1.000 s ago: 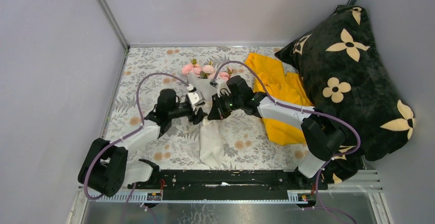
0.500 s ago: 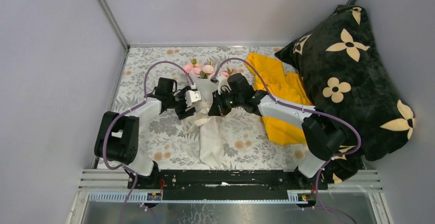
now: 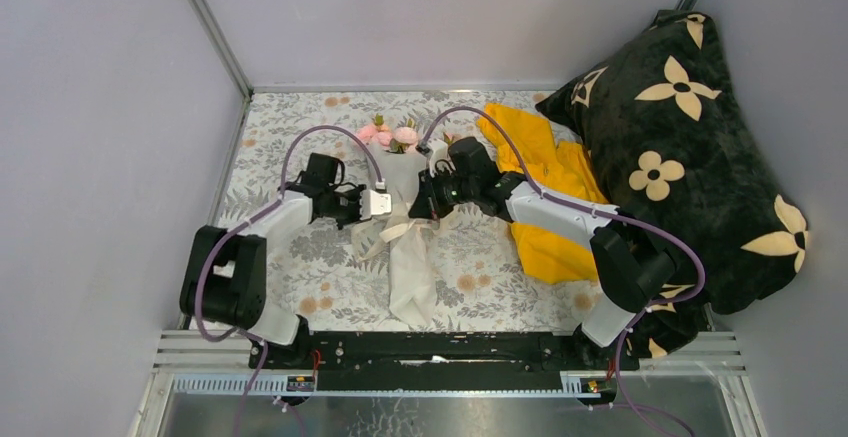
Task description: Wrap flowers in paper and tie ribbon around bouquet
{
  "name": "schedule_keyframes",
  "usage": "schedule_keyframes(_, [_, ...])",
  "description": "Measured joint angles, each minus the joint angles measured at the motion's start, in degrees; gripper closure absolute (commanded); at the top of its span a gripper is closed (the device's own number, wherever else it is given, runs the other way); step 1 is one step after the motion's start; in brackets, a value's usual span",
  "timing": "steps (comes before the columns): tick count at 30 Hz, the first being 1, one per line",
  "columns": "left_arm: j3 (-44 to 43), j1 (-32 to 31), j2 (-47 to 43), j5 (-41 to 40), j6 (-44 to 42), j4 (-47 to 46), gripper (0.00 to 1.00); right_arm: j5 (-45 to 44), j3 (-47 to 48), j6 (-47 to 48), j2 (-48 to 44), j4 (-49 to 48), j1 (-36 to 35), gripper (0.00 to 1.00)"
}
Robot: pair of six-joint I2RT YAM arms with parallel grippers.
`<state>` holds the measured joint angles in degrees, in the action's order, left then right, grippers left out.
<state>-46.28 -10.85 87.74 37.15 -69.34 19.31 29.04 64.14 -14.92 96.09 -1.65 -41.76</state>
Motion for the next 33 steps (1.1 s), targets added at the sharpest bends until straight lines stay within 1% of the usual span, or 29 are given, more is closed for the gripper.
schedule_keyframes(5, [-0.87,0.0,-8.2,1.97,-4.28,11.1,1.0,-0.37,0.0,-1.03,0.02,-0.44,0.04,1.0])
schedule_keyframes(10, [-3.89,-0.94,-14.71,4.63,-4.35,20.83,1.0,-2.6,1.09,-1.14,0.13,0.92,0.11,1.0])
schedule_keyframes(12, [-5.68,-2.45,-16.85,5.68,-1.62,23.89,1.0,-3.19,2.71,-1.2,0.5,1.95,0.26,1.0])
schedule_keyframes(15, [-10.51,-6.62,-18.45,9.27,7.15,27.45,1.0,-4.02,5.53,-1.29,1.29,3.69,0.61,1.0])
schedule_keyframes(17, [-13.49,-10.45,-18.99,12.83,14.58,27.63,1.0,-4.11,7.39,-1.62,2.08,4.28,1.16,1.0])
schedule_keyframes(19, [-14.36,-14.36,-19.67,16.22,23.96,25.44,1.0,-3.78,8.63,-2.05,2.8,4.7,1.7,1.0])
schedule_keyframes(21, [-13.7,-17.64,-19.87,19.1,35.17,19.98,1.0,-2.99,9.9,-2.6,3.82,5.29,2.1,1.0])
schedule_keyframes(23, [-11.67,-19.93,-19.5,21.24,47.98,10.4,1.0,-2.34,10.64,-3.21,4.68,5.77,2.4,1.0])
schedule_keyframes(26, [-8.0,-22.67,-18.16,22.45,61.99,-2.4,1.0,-1.49,10.93,-4.09,5.27,6.54,2.62,1.0])
schedule_keyframes(30, [-1.38,-28.41,-17.05,22.49,74.25,-17.46,1.0,-0.66,11.85,-4.7,5.33,7.85,3.06,1.0])
schedule_keyframes(33, [2.45,-31.93,-16.04,21.46,79.56,-27.28,1.0,-0.42,13.31,-4.68,5.33,8.83,3.21,1.0])
